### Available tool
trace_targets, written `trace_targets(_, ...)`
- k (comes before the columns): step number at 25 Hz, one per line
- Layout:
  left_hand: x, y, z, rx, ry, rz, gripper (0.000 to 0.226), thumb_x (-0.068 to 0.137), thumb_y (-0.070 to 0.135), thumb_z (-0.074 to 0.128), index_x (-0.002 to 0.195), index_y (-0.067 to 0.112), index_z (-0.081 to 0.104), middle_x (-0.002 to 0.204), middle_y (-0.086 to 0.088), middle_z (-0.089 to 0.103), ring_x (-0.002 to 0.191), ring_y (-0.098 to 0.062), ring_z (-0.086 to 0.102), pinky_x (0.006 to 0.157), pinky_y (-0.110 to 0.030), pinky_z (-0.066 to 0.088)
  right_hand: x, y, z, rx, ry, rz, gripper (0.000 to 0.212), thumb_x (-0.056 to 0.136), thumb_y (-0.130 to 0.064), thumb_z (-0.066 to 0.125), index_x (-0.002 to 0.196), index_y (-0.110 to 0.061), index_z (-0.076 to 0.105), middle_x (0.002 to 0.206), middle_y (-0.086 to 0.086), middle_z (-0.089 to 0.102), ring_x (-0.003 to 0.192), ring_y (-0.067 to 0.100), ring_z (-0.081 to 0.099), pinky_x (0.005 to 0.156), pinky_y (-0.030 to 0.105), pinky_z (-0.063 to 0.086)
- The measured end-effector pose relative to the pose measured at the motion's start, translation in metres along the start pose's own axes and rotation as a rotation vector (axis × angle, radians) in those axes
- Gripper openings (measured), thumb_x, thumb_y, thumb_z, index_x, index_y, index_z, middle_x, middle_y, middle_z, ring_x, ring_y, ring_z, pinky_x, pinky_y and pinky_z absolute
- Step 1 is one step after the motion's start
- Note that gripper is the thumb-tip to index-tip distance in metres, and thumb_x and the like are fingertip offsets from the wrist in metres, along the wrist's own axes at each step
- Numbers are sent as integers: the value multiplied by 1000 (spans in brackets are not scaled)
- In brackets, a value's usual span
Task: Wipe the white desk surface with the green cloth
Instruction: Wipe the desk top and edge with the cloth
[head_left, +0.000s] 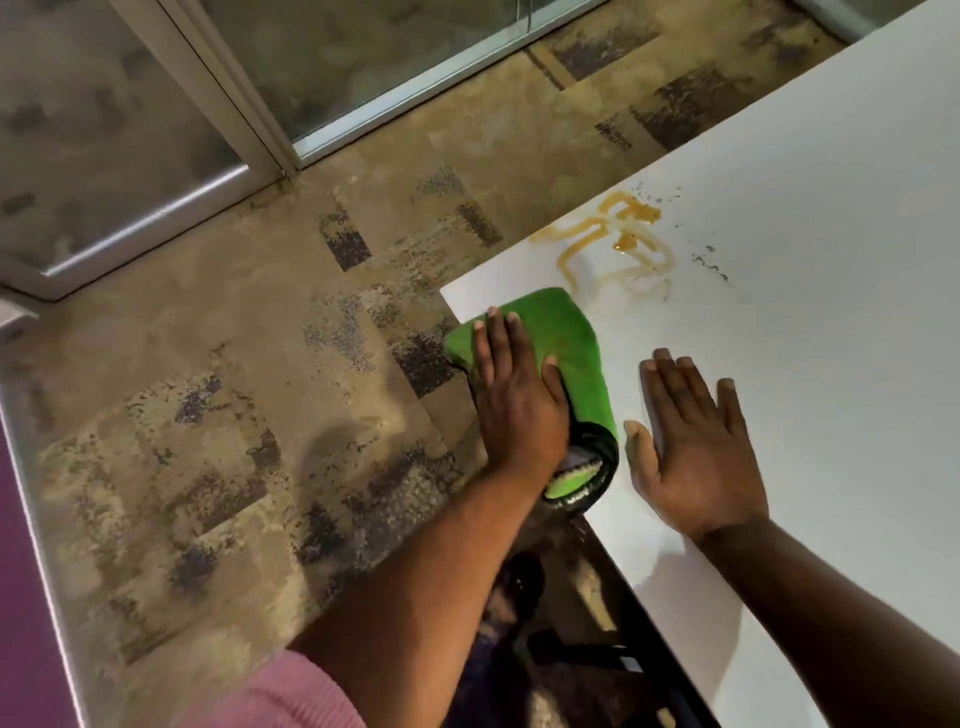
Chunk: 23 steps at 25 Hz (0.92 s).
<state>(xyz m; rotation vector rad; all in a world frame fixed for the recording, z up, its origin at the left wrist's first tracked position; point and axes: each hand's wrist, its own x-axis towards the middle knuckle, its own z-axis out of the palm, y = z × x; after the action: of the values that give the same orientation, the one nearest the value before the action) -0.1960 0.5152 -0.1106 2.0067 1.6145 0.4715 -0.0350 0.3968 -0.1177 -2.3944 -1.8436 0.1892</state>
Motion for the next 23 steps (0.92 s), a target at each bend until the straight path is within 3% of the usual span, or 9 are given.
trace_targets(3,78,-13,-27,281,-106,33,62,111,40,32,166,15,16,175,-4,11,162,-23,3,126,-63,16,-1,-2,-1,20,14,0,68,106,-46,30,166,-17,23,174,5,22,161,24,17,130,53,10)
trace_targets(6,105,-9,-29,387,-118,51,61,111,40,28,165,15,15,174,-5,15,161,-23,10,123,-70,15,-1,-2,-1,20,15,6,68,105,-46,31,166,-16,25,173,4,22,161,24,18,130,53,10)
trace_targets(12,39,-3,-11,460,-141,324,68,106,48,23,164,12,24,173,-7,21,161,-25,16,125,-67,11,-3,-1,-1,20,20,2,68,106,-47,32,165,-16,27,174,3,21,161,23,19,130,52,9)
trace_targets(16,94,23,-6,567,-221,309,68,107,47,19,166,11,12,175,-7,10,162,-25,7,127,-64,9,-2,-2,-1,44,17,1,66,108,-47,30,165,-15,26,174,3,19,161,23,16,129,52,10)
trace_targets(20,22,13,-4,515,-212,391,69,105,46,23,164,10,22,173,-8,19,161,-25,17,126,-63,17,-3,-1,-7,207,103,66,62,109,-36,29,167,-15,18,173,7,22,162,16,8,131,45,10)
trace_targets(23,-1,8,-3,488,-276,432,69,104,46,25,164,11,24,172,-7,22,160,-25,19,124,-63,20,-4,-3,-9,288,175,94,61,106,-27,36,164,-11,26,170,10,29,161,12,6,131,38,6)
